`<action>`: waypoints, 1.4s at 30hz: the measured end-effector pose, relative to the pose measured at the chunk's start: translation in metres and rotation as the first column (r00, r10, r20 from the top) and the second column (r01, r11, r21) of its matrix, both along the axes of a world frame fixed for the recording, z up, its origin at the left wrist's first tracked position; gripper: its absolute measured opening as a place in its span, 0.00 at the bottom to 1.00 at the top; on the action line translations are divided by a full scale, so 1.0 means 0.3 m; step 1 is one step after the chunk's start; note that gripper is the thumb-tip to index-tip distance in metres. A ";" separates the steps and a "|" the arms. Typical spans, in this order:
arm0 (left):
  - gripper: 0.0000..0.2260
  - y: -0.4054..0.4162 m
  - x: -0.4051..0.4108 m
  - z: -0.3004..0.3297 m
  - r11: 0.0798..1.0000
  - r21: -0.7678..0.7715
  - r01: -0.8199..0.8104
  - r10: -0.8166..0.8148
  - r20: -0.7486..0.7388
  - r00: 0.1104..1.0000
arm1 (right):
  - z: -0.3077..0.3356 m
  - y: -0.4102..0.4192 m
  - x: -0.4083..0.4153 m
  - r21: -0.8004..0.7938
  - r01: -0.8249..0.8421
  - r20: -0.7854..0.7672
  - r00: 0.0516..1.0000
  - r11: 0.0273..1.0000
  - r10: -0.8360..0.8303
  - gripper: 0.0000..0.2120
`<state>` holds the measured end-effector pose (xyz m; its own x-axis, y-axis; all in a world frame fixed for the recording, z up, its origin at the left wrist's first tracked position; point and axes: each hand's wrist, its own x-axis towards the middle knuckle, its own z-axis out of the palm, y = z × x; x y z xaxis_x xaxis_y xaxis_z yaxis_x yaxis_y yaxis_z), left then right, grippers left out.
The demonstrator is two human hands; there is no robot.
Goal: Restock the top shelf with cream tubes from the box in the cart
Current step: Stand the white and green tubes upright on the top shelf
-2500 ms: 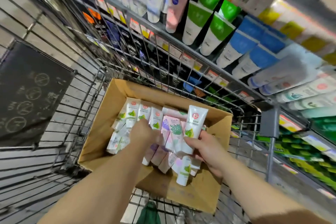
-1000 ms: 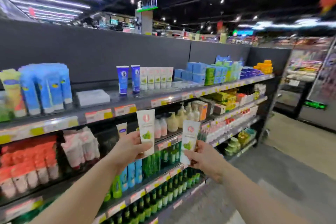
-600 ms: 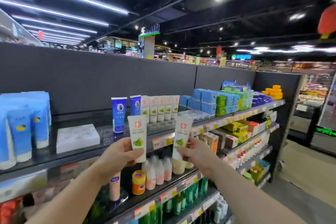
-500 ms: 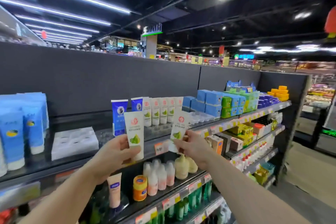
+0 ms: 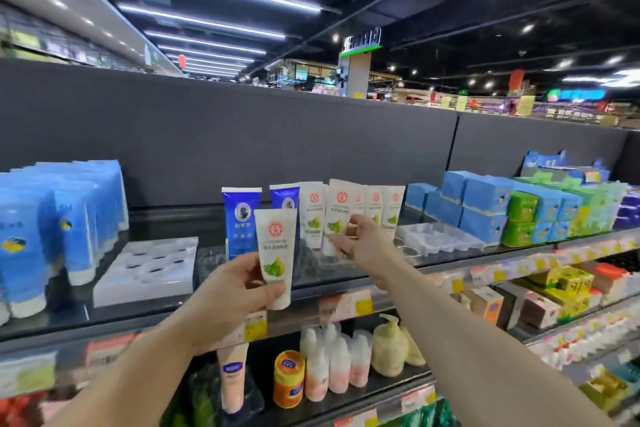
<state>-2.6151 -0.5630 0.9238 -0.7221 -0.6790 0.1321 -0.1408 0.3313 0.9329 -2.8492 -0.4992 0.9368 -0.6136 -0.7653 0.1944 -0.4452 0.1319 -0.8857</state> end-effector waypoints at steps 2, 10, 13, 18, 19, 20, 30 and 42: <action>0.12 0.012 -0.046 0.002 1.000 -0.014 -0.023 0.023 0.018 1.000 | -0.001 -0.010 -0.039 -0.010 -0.042 0.029 0.999 0.999 0.042 0.22; 0.15 0.096 -0.207 0.031 0.988 -0.018 -0.152 0.152 -0.026 0.988 | 0.047 -0.062 -0.163 0.007 -0.176 -0.090 0.980 0.984 0.176 0.14; 0.15 0.120 -0.225 0.024 0.979 -0.024 -0.204 0.203 -0.015 0.979 | 0.033 -0.092 -0.153 -0.002 -0.243 -0.092 0.966 0.970 0.242 0.11; 0.15 0.145 -0.245 0.016 0.956 -0.050 -0.290 0.292 0.035 0.956 | -0.030 -0.142 -0.135 0.038 -0.272 -0.147 0.950 0.961 0.275 0.13; 0.15 0.147 -0.248 0.015 0.953 -0.056 -0.297 0.300 0.045 0.953 | -0.036 -0.145 -0.136 0.050 -0.273 -0.159 0.947 0.961 0.278 0.13; 0.15 0.150 -0.249 0.016 0.952 -0.055 -0.302 0.305 0.048 0.951 | -0.038 -0.148 -0.139 0.058 -0.272 -0.166 0.946 0.960 0.278 0.12; 0.15 0.142 -0.251 0.017 0.947 0.013 -0.321 0.320 0.045 0.946 | -0.027 -0.150 -0.156 0.117 -0.264 -0.177 0.943 0.957 0.282 0.13; 0.15 0.142 -0.258 0.029 0.953 0.024 -0.302 0.301 0.044 0.953 | -0.045 -0.176 -0.160 0.311 -0.199 -0.268 0.920 0.930 0.286 0.13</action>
